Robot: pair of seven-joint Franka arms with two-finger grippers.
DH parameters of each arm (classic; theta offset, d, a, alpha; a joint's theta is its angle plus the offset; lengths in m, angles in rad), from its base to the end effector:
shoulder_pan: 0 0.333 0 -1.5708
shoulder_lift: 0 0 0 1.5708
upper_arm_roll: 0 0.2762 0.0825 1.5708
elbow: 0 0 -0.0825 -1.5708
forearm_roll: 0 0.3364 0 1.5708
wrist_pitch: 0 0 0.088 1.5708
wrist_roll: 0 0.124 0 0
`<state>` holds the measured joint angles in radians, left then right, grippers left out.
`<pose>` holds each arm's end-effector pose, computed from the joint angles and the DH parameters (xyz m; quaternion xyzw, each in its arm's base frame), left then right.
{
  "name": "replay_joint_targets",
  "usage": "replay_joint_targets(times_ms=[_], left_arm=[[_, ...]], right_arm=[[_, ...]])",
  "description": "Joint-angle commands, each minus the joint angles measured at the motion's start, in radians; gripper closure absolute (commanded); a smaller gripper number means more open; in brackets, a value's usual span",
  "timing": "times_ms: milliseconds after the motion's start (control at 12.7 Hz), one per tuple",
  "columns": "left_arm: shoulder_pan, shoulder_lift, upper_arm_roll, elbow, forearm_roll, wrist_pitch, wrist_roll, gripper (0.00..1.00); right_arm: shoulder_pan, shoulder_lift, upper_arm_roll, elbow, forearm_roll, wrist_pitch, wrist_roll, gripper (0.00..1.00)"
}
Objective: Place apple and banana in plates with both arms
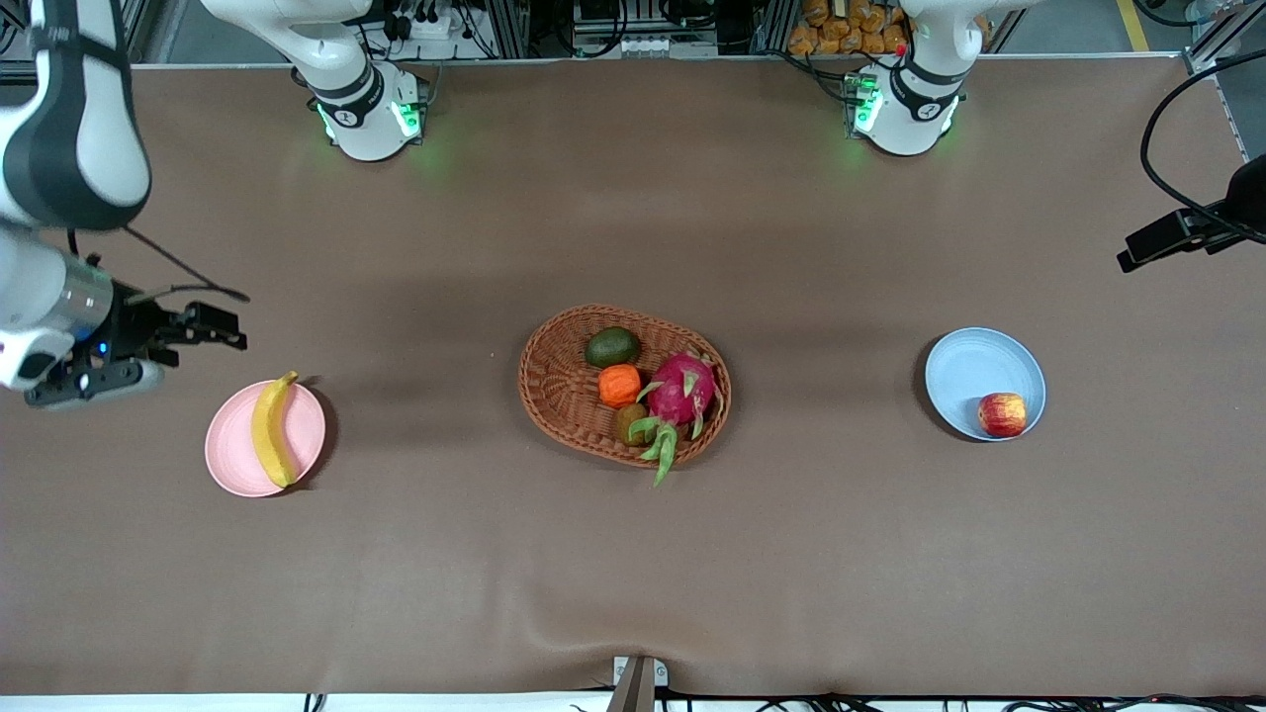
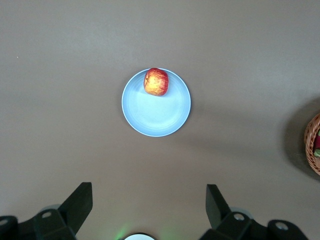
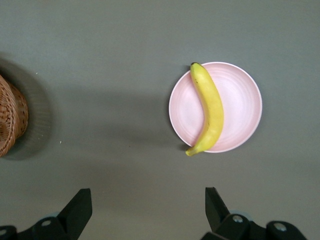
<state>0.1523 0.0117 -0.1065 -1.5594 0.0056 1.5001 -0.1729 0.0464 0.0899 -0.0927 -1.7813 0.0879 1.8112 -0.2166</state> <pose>0.5005 0.0240 0.5607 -0.9934 -0.1091 0.0352 0.0044 0.5331 -0.0148 0.4514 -0.9961 -0.0733 0.0245 0.0418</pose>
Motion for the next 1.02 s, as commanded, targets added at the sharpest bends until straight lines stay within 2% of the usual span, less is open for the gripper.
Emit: replay_joint_targets(times_ms=[0, 79, 236, 393, 471, 942], left_arm=[[0.02, -0.021, -0.004, -0.008, -0.004, 0.005, 0.024, 0.0], [0.02, -0.021, -0.004, -0.007, -0.001, 0.003, 0.023, 0.0], [0.02, -0.021, -0.004, -0.005, -0.001, 0.0, 0.023, 0.0], [0.018, -0.022, -0.009, -0.002, 0.001, 0.0, 0.02, 0.0], [0.018, -0.024, -0.013, -0.002, 0.001, -0.001, 0.015, 0.0], [0.016, -0.045, -0.013, -0.002, 0.005, -0.037, 0.015, 0.0]], right_arm=[[-0.049, -0.088, -0.015, -0.03, -0.031, -0.03, 0.04, 0.0], [-0.075, -0.098, -0.016, 0.002, -0.031, -0.065, 0.04, 0.0], [-0.094, -0.095, -0.016, 0.133, -0.046, -0.168, 0.054, 0.0], [-0.094, -0.088, -0.012, 0.254, -0.071, -0.287, 0.209, 0.0], [-0.094, -0.087, -0.013, 0.272, -0.073, -0.309, 0.279, 0.0], [-0.082, -0.088, -0.002, 0.269, -0.099, -0.319, 0.284, 0.0]])
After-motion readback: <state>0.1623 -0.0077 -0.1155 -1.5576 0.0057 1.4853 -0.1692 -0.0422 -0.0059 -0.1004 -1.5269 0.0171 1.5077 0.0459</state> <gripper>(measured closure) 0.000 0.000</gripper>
